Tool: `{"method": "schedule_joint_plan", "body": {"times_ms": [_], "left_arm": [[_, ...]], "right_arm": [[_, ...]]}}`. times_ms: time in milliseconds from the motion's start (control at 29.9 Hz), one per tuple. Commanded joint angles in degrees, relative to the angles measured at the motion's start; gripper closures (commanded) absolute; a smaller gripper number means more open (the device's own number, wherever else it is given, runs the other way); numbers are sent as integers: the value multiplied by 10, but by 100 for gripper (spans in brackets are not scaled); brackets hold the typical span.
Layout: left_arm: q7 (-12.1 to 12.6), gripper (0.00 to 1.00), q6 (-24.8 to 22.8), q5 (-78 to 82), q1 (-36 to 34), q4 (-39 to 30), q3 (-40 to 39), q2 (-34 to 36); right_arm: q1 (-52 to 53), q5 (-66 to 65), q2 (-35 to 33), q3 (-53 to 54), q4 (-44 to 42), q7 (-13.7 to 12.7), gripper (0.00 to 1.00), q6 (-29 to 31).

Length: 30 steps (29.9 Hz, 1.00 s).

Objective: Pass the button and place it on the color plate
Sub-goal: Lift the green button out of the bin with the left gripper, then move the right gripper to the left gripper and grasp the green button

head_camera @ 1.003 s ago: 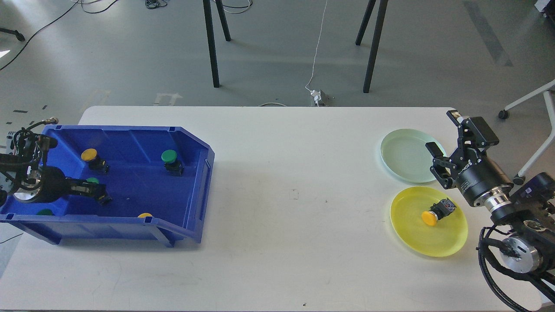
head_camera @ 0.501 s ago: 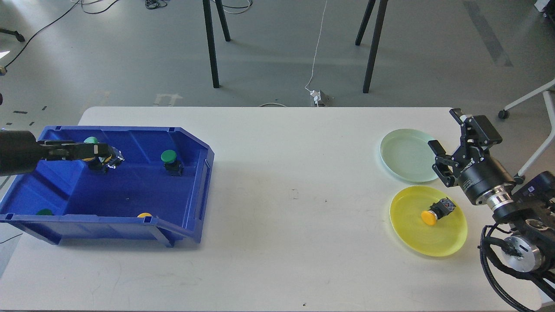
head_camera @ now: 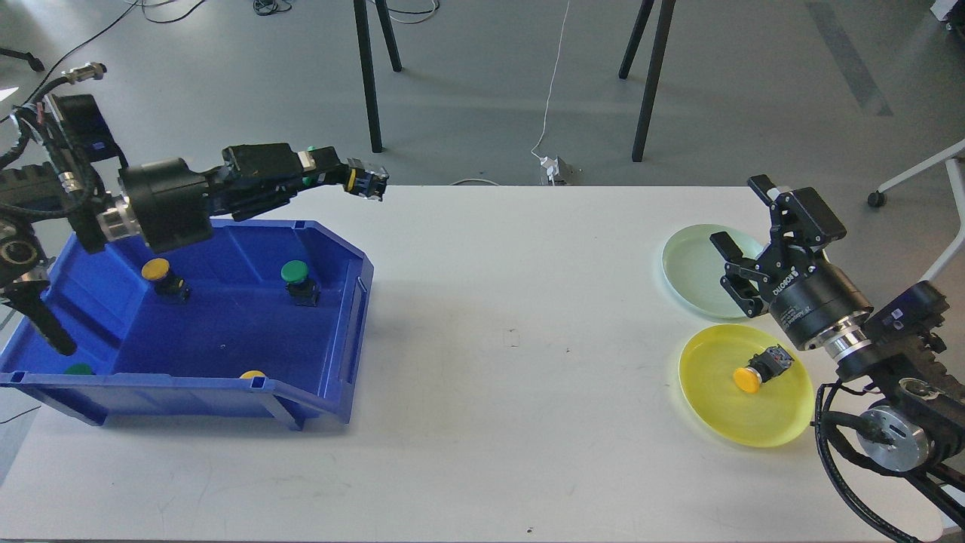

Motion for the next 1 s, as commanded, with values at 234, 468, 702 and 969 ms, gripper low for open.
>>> {"method": "schedule_joint_plan", "body": {"times_ms": [234,468,702,969], "left_arm": [[0,89,0,-5,7,13,7,-77],[0,89,0,-6,6,13,7,-79],[0,89,0,-7,6,14,7,-79],[0,88,0,-7,6,15,7,-79]], "right_arm": [[6,11,61,-59,67,-20,3,60],[63,79,126,-111,66,-26,3,94],[87,81,153,-121,61,-26,3,92],[112,101,157,-119,35,-26,3,87]]}}
